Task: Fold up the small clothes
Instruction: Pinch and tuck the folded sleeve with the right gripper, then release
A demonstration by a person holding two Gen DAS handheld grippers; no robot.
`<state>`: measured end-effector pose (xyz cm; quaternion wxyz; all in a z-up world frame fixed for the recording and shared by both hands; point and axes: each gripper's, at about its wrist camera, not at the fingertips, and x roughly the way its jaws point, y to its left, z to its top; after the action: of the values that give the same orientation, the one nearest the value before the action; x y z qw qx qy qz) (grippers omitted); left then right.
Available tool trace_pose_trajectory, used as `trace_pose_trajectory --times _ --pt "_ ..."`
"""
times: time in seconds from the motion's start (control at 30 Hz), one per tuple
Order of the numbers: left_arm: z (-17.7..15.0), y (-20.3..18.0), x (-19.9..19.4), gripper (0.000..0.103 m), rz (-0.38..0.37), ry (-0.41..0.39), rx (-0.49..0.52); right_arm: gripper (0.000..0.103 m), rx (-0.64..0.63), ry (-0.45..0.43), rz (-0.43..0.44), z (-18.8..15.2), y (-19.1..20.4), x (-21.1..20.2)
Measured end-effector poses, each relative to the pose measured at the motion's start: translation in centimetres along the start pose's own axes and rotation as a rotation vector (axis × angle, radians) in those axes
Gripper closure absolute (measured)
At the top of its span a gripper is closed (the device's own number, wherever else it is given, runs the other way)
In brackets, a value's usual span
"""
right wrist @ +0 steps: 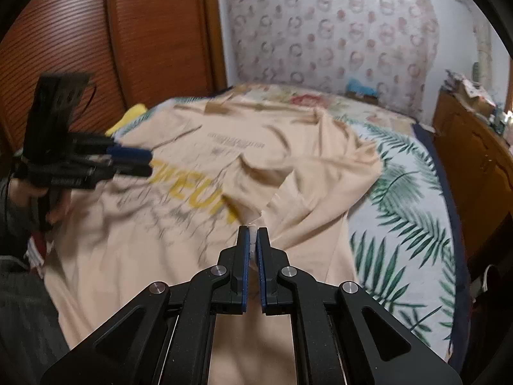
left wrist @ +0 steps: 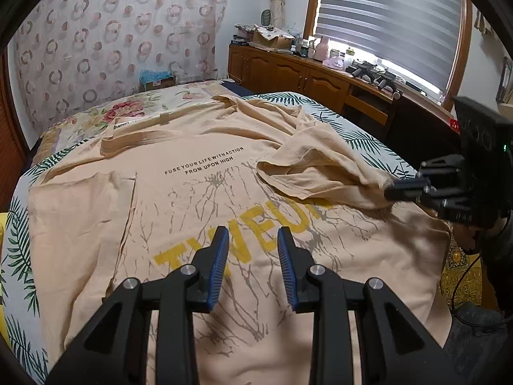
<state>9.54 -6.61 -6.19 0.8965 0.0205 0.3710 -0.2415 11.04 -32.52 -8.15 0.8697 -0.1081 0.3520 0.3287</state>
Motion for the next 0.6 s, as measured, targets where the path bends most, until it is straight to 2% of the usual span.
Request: trace_pose_trajectory --times 0.13,0.2,0.3,0.4,0.5,0.6 --pt "0.4 0.2 -0.4 0.074 0.007 -0.012 -0.013 0.100 -0.011 0.049 0.023 -1.0 0.2 0.6" --pt "0.5 0.4 -0.9 0.074 0.019 -0.026 -0.018 0.093 -0.015 0.053 0.008 -1.3 0.0 0.4" --pt "0.8 0.9 -1.6 0.074 0.035 -0.045 -0.029 0.090 -0.009 0.034 0.009 -1.2 -0.3 -0.4" --pt "1.1 1.6 -2.3 0.074 0.057 -0.064 -0.050 0.080 -0.021 0.002 -0.032 0.2 -0.3 -0.8" --pt "1.1 2.3 -2.6 0.074 0.075 -0.069 -0.069 0.078 -0.025 0.000 -0.052 2.2 -0.4 0.4" --pt "0.8 3.1 -2.6 0.074 0.094 -0.065 -0.088 0.078 -0.034 0.043 -0.058 3.8 -0.5 3.4"
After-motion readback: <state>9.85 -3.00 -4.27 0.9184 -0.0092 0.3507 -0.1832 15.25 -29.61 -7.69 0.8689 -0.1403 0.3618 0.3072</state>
